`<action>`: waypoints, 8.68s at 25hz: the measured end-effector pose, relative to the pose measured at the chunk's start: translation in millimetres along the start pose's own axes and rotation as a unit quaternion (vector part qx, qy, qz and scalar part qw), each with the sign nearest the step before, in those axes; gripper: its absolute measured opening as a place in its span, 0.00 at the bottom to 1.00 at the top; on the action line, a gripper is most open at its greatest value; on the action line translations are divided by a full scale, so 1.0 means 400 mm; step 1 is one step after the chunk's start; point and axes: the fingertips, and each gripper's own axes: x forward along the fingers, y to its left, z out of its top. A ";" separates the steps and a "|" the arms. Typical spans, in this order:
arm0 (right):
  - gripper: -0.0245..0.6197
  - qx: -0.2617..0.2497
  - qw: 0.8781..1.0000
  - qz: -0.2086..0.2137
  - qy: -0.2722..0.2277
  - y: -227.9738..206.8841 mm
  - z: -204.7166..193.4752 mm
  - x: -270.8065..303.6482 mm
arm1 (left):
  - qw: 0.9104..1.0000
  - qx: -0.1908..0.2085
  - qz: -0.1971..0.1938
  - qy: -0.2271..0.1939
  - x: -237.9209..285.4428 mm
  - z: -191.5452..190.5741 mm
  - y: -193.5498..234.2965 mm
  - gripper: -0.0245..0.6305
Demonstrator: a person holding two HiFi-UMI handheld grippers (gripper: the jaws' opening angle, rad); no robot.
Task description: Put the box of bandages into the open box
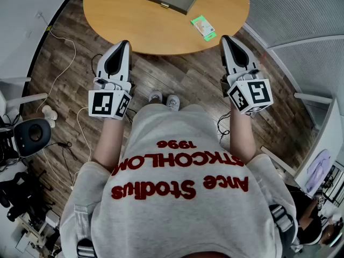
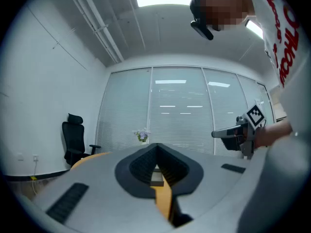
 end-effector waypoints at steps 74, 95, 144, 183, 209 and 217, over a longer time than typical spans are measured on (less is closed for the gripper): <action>0.16 0.071 0.992 -0.008 0.108 -0.296 -0.122 0.419 | 0.994 -0.042 -0.100 0.006 0.559 -0.069 0.168 0.04; 0.64 -0.030 0.897 0.033 0.439 -0.199 -0.698 0.384 | 0.987 -0.051 -0.129 0.078 0.542 -0.196 0.111 0.04; 0.59 0.044 0.993 0.021 -0.103 -0.219 0.157 0.466 | 0.997 0.019 -0.058 -0.046 0.533 0.063 0.195 0.04; 0.59 -0.056 0.954 0.086 0.283 -0.205 -0.558 0.823 | 0.994 -0.041 -0.032 0.096 0.544 -0.272 0.234 0.04; 0.05 0.022 0.988 0.059 0.142 -0.236 -0.298 0.772 | 0.998 -0.020 -0.022 0.050 0.539 -0.165 0.259 0.04; 0.05 0.045 0.998 0.019 0.027 -0.255 -0.087 0.662 | 0.999 -0.004 -0.049 0.016 0.551 -0.084 0.247 0.04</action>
